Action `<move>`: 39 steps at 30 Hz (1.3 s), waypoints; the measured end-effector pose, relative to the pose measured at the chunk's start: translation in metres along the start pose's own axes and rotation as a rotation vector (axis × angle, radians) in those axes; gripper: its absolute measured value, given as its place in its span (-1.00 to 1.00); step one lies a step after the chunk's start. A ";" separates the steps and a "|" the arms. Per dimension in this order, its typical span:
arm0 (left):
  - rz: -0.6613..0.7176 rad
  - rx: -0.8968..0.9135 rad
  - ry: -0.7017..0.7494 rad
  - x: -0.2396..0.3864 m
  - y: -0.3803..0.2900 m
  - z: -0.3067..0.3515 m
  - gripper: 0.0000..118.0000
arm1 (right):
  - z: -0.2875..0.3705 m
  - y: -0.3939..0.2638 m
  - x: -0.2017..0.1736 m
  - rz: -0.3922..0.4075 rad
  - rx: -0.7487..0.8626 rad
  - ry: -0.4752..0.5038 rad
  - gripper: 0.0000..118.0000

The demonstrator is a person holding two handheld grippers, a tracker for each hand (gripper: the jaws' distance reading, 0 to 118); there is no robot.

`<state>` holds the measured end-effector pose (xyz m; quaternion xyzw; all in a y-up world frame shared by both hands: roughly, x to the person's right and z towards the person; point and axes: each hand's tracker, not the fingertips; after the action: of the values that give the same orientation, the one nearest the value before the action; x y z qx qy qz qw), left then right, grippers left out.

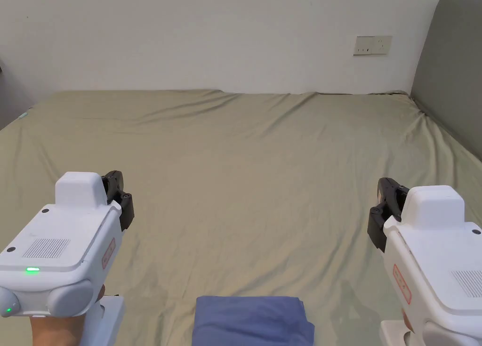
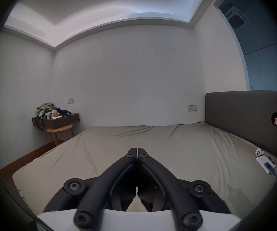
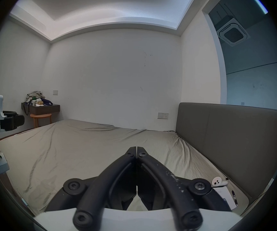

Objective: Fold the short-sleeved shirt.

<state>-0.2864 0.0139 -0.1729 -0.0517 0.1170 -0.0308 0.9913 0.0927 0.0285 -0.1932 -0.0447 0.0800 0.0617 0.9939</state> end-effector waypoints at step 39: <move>0.426 -0.956 -0.415 0.029 -0.179 -0.057 0.96 | -0.065 -0.226 -0.096 -0.096 -0.820 0.259 -0.98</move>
<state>-0.2803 -0.1709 -0.2153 -0.4753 -0.0717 0.2372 0.8442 0.0186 -0.2125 -0.2232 -0.4470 0.1706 0.0361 0.8774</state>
